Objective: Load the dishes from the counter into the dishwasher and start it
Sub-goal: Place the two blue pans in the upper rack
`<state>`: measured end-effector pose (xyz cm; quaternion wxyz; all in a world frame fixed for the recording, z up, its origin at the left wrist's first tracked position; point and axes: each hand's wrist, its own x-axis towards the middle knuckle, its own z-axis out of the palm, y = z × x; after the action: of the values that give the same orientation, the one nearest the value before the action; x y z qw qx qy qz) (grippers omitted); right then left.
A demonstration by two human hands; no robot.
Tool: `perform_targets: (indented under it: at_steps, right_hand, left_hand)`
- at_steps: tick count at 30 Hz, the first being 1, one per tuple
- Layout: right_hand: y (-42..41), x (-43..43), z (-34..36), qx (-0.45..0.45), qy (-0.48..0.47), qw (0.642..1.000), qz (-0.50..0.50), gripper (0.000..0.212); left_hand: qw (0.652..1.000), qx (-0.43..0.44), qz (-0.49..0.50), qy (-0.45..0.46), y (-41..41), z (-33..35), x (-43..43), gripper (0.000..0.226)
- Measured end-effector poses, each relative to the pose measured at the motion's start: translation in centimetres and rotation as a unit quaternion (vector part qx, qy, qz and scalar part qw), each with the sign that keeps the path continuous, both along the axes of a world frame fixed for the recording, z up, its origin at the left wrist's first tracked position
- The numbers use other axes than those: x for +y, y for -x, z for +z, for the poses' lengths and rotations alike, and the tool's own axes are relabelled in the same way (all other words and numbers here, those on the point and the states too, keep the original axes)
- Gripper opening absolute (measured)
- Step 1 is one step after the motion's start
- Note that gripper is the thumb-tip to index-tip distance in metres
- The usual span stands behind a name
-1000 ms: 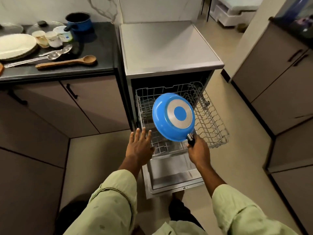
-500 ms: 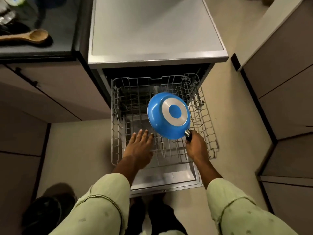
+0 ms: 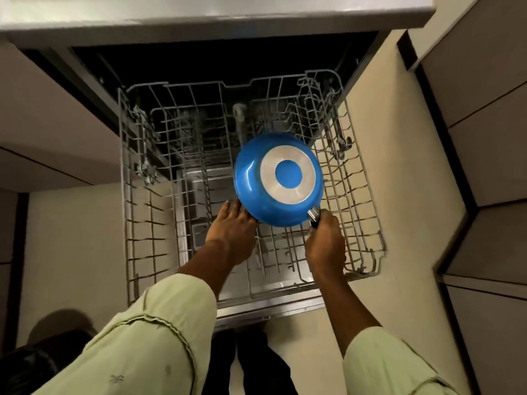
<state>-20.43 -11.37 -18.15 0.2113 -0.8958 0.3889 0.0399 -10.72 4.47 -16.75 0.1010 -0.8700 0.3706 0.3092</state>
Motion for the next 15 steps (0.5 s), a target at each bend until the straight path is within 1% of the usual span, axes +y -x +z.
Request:
perform_targets:
  at_steps: [3, 7, 11, 15]
  right_hand:
    - [0.9, 0.0, -1.4, 0.012, 0.016, 1.000, 0.002, 0.040]
    - [1.5, 0.4, -2.7, 0.002, 0.032, 0.999, -0.012, 0.039]
    - [1.2, 1.1, -3.8, 0.018, 0.043, 0.999, -0.008, 0.049]
    - [1.6, 2.0, -5.3, 0.016, 0.046, 0.999, -0.018, 0.055]
  left_hand:
    - [1.000, 0.002, -0.029, -0.007, -0.1, -1.7, -1.1, 0.065]
    - [0.997, 0.002, -0.073, -0.021, 0.3, -2.9, -1.8, 0.062]
    - [0.997, 0.027, -0.060, -0.034, 0.5, -4.0, -1.7, 0.059]
    - [0.997, 0.018, -0.067, -0.027, 1.0, -5.4, -1.4, 0.062]
